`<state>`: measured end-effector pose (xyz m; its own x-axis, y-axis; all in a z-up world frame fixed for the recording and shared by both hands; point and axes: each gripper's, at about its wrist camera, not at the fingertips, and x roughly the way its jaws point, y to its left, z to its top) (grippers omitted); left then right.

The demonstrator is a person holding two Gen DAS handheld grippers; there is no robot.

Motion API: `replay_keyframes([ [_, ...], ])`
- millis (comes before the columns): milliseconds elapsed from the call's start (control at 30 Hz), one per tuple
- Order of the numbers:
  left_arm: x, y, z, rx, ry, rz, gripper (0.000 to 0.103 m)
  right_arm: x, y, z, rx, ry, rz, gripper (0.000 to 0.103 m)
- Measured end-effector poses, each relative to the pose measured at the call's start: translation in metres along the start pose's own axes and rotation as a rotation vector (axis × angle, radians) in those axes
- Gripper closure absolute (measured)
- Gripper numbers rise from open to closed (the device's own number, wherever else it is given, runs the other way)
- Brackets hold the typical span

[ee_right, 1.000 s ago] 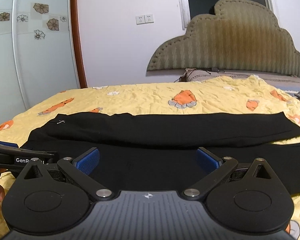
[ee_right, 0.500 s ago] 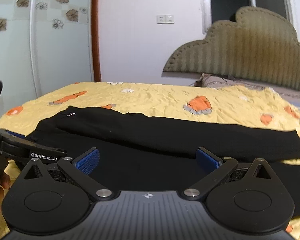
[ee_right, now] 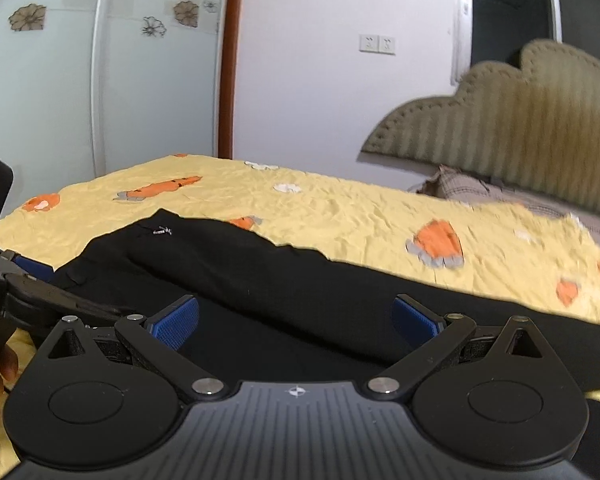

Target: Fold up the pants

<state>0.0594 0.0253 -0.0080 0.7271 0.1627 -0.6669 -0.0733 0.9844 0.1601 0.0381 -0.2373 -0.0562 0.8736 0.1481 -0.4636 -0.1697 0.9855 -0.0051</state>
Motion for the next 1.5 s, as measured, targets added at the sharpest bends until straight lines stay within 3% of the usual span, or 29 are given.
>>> replay_keyframes([
  [300, 0.01, 0.013, 0.011, -0.03, 0.047, -0.01, 0.001, 0.026, -0.002, 0.034, -0.029, -0.048, 0.111, 0.0],
  [433, 0.009, 0.045, 0.017, -0.1, 0.068, -0.02, 0.001, 0.072, 0.001, 0.065, -0.111, -0.038, 0.27, 0.0],
  [600, 0.006, 0.104, 0.04, -0.122, 0.003, 0.179, 0.0, 0.177, 0.009, 0.097, -0.159, 0.08, 0.48, 0.001],
  [667, 0.011, 0.126, 0.052, -0.119, -0.012, 0.291, 0.001, 0.218, 0.012, 0.106, -0.157, 0.133, 0.512, 0.005],
  [733, 0.019, 0.142, 0.063, -0.123, 0.006, 0.327, 0.001, 0.26, 0.017, 0.111, -0.169, 0.21, 0.507, 0.006],
  [833, 0.031, 0.157, 0.08, -0.157, 0.049, 0.264, 0.001, 0.315, 0.015, 0.109, -0.119, 0.337, 0.554, 0.015],
  [933, 0.044, 0.152, 0.097, -0.173, 0.07, 0.176, 0.001, 0.354, 0.008, 0.098, -0.029, 0.497, 0.674, 0.017],
  [967, 0.049, 0.148, 0.102, -0.178, 0.085, 0.138, 0.001, 0.354, 0.009, 0.098, -0.044, 0.475, 0.686, 0.022],
  [1033, 0.07, 0.136, 0.119, -0.18, 0.125, 0.032, 0.001, 0.352, 0.014, 0.099, -0.095, 0.477, 0.726, 0.051],
  [1067, 0.083, 0.13, 0.127, -0.177, 0.15, -0.019, 0.001, 0.349, 0.016, 0.099, -0.061, 0.527, 0.702, 0.073],
  [1100, 0.094, 0.123, 0.132, -0.182, 0.178, -0.048, 0.003, 0.343, 0.019, 0.1, -0.094, 0.519, 0.688, 0.079],
  [1167, 0.115, 0.11, 0.145, -0.213, 0.206, -0.105, 0.003, 0.328, 0.028, 0.102, -0.185, 0.474, 0.671, 0.089],
  [1233, 0.138, 0.1, 0.161, -0.237, 0.229, -0.15, 0.003, 0.31, 0.04, 0.105, -0.274, 0.414, 0.6, 0.093],
  [1367, 0.184, 0.095, 0.179, -0.331, 0.313, -0.235, 0.004, 0.255, 0.079, 0.101, -0.577, 0.211, 0.431, 0.094],
  [1500, 0.223, 0.108, 0.178, -0.487, 0.426, -0.321, 0.007, 0.209, 0.111, 0.082, -0.833, 0.034, 0.297, 0.094],
])
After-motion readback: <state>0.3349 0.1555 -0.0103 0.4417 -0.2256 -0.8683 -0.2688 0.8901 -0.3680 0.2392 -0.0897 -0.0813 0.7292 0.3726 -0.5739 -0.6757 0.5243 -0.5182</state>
